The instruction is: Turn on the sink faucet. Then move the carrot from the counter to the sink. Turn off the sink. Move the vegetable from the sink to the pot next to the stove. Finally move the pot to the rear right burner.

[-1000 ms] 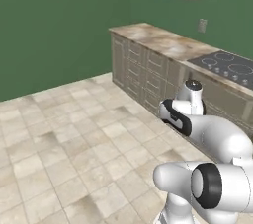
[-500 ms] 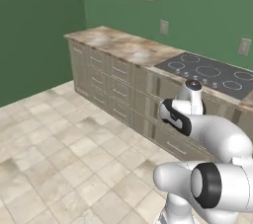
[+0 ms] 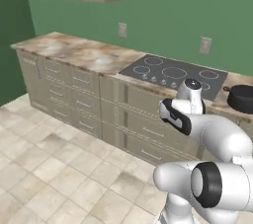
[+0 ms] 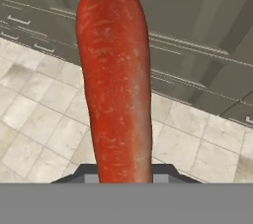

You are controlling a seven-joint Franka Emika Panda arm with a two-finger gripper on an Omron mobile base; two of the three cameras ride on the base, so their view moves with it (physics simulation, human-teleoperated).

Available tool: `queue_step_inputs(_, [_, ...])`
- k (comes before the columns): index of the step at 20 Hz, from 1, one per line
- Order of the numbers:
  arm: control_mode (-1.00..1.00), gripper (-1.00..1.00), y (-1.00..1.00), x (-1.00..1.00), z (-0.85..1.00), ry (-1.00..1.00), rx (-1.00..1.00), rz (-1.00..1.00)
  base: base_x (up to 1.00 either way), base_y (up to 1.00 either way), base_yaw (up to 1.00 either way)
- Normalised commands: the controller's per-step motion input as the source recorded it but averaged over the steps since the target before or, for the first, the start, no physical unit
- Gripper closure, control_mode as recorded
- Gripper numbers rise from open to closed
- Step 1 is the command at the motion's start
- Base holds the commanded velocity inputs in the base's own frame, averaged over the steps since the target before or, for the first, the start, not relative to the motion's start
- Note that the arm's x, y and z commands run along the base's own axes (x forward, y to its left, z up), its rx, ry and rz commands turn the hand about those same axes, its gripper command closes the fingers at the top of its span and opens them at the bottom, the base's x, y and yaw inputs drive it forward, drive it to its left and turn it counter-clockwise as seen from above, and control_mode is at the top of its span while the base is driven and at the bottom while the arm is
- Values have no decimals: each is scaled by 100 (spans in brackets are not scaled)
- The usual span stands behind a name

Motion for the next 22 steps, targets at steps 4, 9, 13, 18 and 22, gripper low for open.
queue_step_inputs(4, [100, 100, 0, 0, 0, 0, 0, 0, 54, 0, -42])
queue_step_inputs(9, [100, 100, 0, 0, 0, 0, 0, 0, 56, 0, -43])
queue_step_inputs(13, [100, 100, 0, 0, 0, 0, 0, 0, 63, 5, -43])
queue_step_inputs(18, [100, 100, 0, 0, 0, 0, 0, 0, 67, 44, -35])
queue_step_inputs(22, [100, 100, 0, 0, 0, 0, 0, 0, 64, 65, -23])
